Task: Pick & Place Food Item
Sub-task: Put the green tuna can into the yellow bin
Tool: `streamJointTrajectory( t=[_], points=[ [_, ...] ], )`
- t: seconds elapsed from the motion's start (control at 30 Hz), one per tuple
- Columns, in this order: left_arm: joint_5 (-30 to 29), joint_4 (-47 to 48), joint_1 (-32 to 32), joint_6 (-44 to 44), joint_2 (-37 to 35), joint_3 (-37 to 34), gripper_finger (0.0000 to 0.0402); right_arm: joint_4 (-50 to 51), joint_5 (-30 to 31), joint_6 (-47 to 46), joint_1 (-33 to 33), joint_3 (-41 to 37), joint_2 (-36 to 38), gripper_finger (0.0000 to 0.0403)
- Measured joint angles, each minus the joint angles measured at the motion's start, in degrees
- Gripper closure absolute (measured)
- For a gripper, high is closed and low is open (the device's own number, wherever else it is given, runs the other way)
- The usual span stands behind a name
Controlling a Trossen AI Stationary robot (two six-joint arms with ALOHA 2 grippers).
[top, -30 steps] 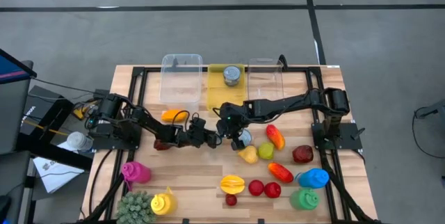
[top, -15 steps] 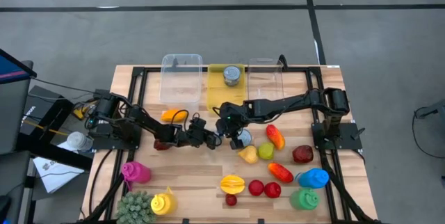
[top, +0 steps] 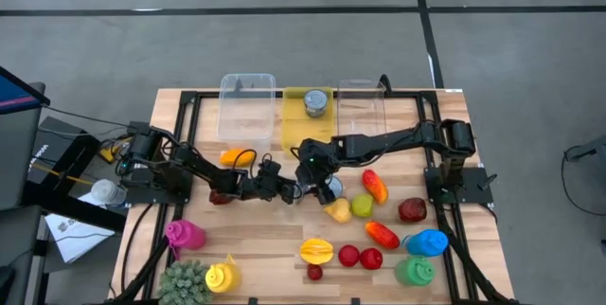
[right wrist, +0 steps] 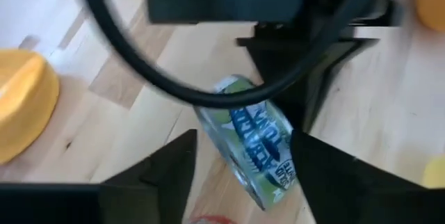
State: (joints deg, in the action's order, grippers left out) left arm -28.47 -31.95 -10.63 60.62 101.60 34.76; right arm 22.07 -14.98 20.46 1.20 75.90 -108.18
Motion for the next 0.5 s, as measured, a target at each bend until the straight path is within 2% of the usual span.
streamJointTrajectory(
  t=[0.07,0.17,0.5],
  points=[
    [0.0,0.0,0.0,0.0,0.0,0.0,0.0401,0.8,-0.1,1.8,0.0,0.0,0.0,0.0152],
    [0.0,0.1,0.0,0.0,0.0,0.0,0.0401,1.2,-0.1,2.6,0.1,0.0,0.0,0.0136],
    [-0.1,-0.2,0.0,-0.3,0.0,0.0,0.0401,-2.7,-0.2,6.8,0.4,-0.7,0.0,0.0133]
  ],
)
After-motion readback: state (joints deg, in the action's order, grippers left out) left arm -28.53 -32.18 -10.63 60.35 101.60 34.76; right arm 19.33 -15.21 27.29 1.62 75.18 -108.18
